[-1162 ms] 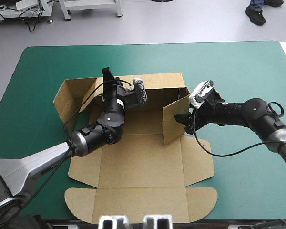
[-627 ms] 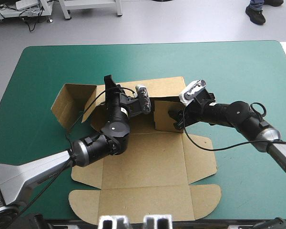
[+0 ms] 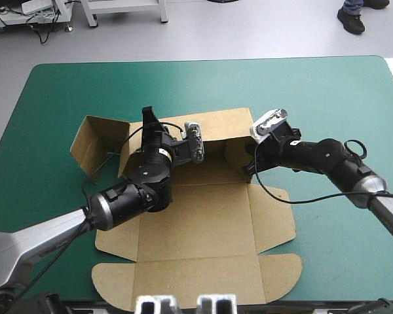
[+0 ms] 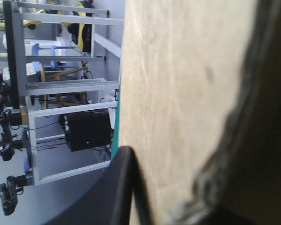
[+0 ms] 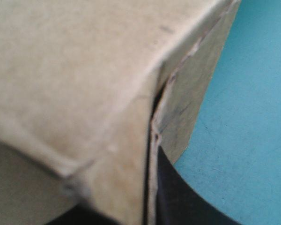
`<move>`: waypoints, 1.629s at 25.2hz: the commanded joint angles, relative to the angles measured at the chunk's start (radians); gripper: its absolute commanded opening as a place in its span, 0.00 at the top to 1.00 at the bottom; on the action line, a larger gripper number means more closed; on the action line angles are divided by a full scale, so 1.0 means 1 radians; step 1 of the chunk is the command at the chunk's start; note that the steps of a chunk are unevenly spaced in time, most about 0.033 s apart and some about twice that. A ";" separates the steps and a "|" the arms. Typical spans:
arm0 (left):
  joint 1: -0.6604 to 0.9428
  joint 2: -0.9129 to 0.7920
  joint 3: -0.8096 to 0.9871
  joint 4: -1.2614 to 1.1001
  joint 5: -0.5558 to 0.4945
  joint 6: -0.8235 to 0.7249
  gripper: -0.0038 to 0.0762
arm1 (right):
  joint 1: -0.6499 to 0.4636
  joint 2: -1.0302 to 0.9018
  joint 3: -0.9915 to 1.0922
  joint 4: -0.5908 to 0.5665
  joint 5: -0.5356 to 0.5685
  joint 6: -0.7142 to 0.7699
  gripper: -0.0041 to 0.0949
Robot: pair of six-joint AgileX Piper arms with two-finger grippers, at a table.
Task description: Fold the box
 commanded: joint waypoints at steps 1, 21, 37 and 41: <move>-0.018 -0.035 -0.011 -0.219 -0.051 0.087 0.63 | 0.011 -0.024 -0.027 0.045 0.084 0.009 0.98; -0.375 -0.334 -0.095 -0.130 0.119 -0.022 0.96 | 0.011 -0.024 -0.108 -0.171 -0.025 0.210 0.98; 0.126 -0.353 -0.220 -0.556 -0.008 0.163 0.94 | -0.110 -0.036 -0.299 -0.364 0.296 0.280 0.98; 0.343 -0.356 -0.238 -0.740 -0.012 0.281 0.94 | -0.110 -0.057 -0.367 -0.481 0.383 0.339 0.98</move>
